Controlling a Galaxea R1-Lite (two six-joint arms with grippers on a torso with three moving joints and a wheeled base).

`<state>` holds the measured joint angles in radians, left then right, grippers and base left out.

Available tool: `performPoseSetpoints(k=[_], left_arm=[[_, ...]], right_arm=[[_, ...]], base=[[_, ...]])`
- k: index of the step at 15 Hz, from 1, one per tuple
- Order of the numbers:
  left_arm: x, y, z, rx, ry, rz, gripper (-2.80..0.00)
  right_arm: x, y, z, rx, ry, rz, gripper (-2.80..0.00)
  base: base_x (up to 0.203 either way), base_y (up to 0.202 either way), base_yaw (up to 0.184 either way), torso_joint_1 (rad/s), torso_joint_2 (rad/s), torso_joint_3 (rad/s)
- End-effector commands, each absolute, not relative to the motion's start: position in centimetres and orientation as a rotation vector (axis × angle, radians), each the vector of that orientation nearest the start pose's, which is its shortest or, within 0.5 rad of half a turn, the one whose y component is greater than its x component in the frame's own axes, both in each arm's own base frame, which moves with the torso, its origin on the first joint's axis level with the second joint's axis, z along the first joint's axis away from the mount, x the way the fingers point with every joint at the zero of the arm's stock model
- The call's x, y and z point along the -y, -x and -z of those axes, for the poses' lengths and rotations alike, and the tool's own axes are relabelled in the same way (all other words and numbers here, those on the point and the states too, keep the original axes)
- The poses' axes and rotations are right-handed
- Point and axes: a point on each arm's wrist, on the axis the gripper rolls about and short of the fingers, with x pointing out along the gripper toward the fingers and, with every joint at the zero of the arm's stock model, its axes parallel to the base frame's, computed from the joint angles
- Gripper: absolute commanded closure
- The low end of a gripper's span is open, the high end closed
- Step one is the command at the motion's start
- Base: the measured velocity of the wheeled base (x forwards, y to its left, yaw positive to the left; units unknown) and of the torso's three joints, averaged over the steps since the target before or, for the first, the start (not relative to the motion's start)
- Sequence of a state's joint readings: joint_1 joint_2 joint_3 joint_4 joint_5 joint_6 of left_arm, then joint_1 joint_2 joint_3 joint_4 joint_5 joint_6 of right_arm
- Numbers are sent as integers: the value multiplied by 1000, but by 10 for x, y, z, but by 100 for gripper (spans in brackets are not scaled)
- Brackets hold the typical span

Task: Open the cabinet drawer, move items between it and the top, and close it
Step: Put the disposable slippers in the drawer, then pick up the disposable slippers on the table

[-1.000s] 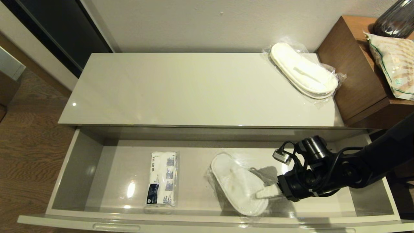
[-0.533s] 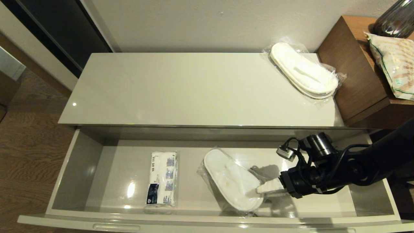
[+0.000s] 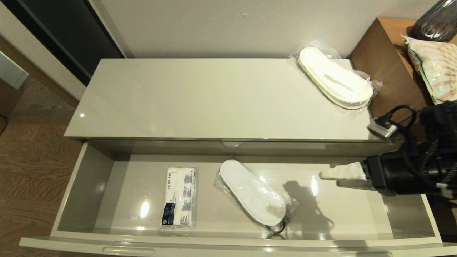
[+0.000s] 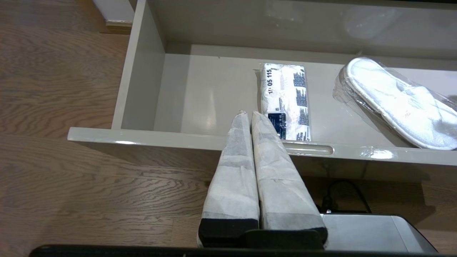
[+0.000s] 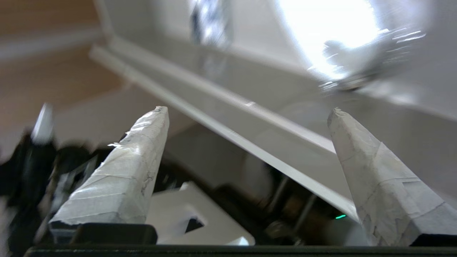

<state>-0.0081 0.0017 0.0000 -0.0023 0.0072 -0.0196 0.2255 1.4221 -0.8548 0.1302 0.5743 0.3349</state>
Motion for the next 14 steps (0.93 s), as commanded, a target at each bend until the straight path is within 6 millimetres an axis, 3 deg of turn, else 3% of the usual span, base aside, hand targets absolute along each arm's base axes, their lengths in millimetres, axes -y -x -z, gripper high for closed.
performPoseSetpoints(k=[1,4,5,6,9,14], left_arm=[[0,23,-76,2,20,0,0],[0,23,-76,2,20,0,0],[0,23,-76,2,20,0,0],[0,23,-76,2,20,0,0],[0,23,-76,2,20,0,0],[0,23,-76,2,20,2,0]], right_arm=[[-44,-152,-271,-620,-368,-503,-280],[-36,-141,-312,-513,-302,-251,-280],[-38,-139,-313,-535,-279,-232,-280],[-41,-142,-311,-568,-262,-221,0],[-48,-168,-302,-577,-206,-119,0],[-69,-258,-279,-431,-57,101,0]], base=[[0,0,0,0,0,0],[0,0,0,0,0,0],[0,0,0,0,0,0],[0,0,0,0,0,0],[0,0,0,0,0,0],[0,0,0,0,0,0]])
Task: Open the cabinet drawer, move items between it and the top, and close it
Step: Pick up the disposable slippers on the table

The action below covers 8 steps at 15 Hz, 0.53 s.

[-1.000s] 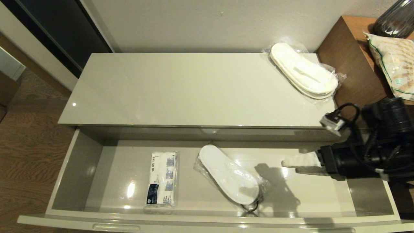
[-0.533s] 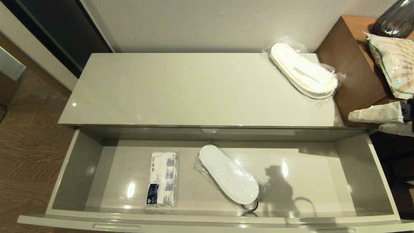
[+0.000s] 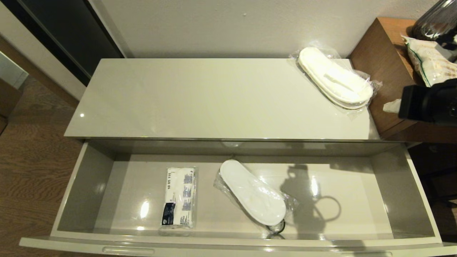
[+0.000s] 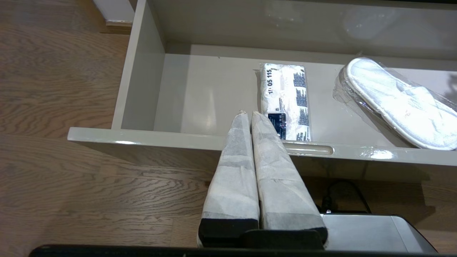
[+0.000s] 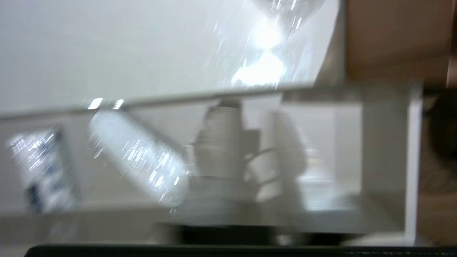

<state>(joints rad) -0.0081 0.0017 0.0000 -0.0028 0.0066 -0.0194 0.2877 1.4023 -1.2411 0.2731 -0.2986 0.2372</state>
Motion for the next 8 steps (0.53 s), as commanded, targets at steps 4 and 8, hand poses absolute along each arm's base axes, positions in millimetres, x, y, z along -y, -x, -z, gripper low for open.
performPoseSetpoints(k=[4,8], left_arm=[[0,23,-76,1,20,0,0],[0,23,-76,2,20,0,0]], right_arm=[[-80,-306,-265,-332,172,158,0],[-76,-340,-246,-295,240,262,0]], base=[[0,0,0,0,0,0],[0,0,0,0,0,0]])
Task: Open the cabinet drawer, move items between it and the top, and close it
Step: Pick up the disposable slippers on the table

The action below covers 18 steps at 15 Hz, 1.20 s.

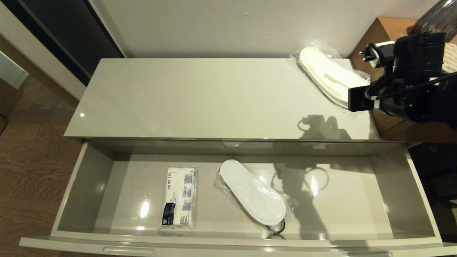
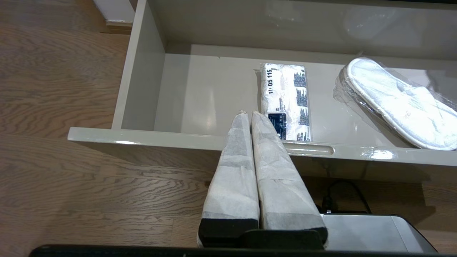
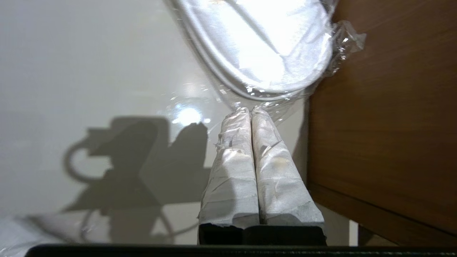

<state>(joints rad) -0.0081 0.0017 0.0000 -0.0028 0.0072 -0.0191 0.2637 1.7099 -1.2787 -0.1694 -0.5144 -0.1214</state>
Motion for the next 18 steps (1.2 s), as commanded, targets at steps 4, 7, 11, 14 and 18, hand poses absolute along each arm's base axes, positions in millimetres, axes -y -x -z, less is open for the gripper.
performPoseSetpoints(k=[4,7,11,14,18], left_arm=[[0,23,-76,2,20,0,0],[0,23,-76,2,20,0,0],[0,23,-76,2,20,2,0],[0,23,-76,2,20,0,0],[0,23,-76,2,20,0,0]], right_arm=[[-58,-365,-236,-247,211,339,0],[-57,-368,-232,-249,208,332,0],[-56,-359,-232,-258,223,341,-280],[-62,-356,-226,-279,248,322,-280],[-65,-362,-214,-313,321,304,-280]], base=[[0,0,0,0,0,0],[0,0,0,0,0,0],[0,0,0,0,0,0],[0,0,0,0,0,0],[0,0,0,0,0,0]])
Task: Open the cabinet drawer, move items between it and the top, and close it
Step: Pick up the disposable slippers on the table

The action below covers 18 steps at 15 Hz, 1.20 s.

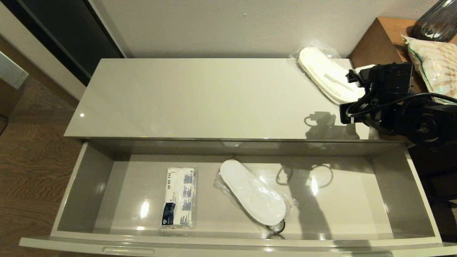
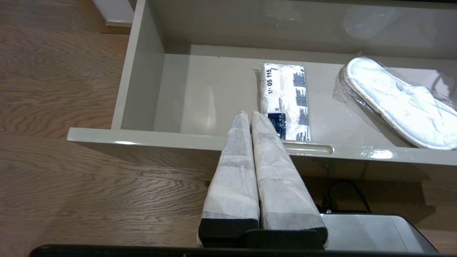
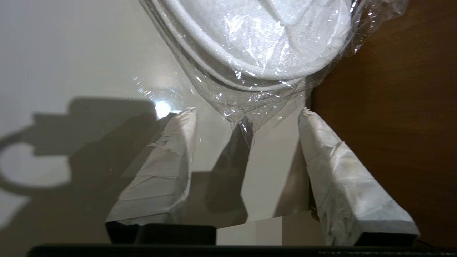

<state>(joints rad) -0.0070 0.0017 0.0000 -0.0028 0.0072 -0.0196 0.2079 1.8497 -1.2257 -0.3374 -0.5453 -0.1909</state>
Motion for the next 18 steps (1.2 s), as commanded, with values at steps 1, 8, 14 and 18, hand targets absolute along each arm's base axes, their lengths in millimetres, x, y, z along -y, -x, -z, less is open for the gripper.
performPoseSetpoints(k=[1,8,14,18], left_arm=[[0,23,-76,2,20,0,0],[0,23,-76,2,20,2,0],[0,23,-76,2,20,0,0],[0,23,-76,2,20,1,0]], right_arm=[[-66,-367,-214,-299,341,301,-280],[-75,-396,-226,-134,375,325,-280],[-59,-429,-197,-171,378,365,-280],[-39,-462,-179,-115,362,432,-280]], base=[[0,0,0,0,0,0],[0,0,0,0,0,0],[0,0,0,0,0,0],[0,0,0,0,0,0]])
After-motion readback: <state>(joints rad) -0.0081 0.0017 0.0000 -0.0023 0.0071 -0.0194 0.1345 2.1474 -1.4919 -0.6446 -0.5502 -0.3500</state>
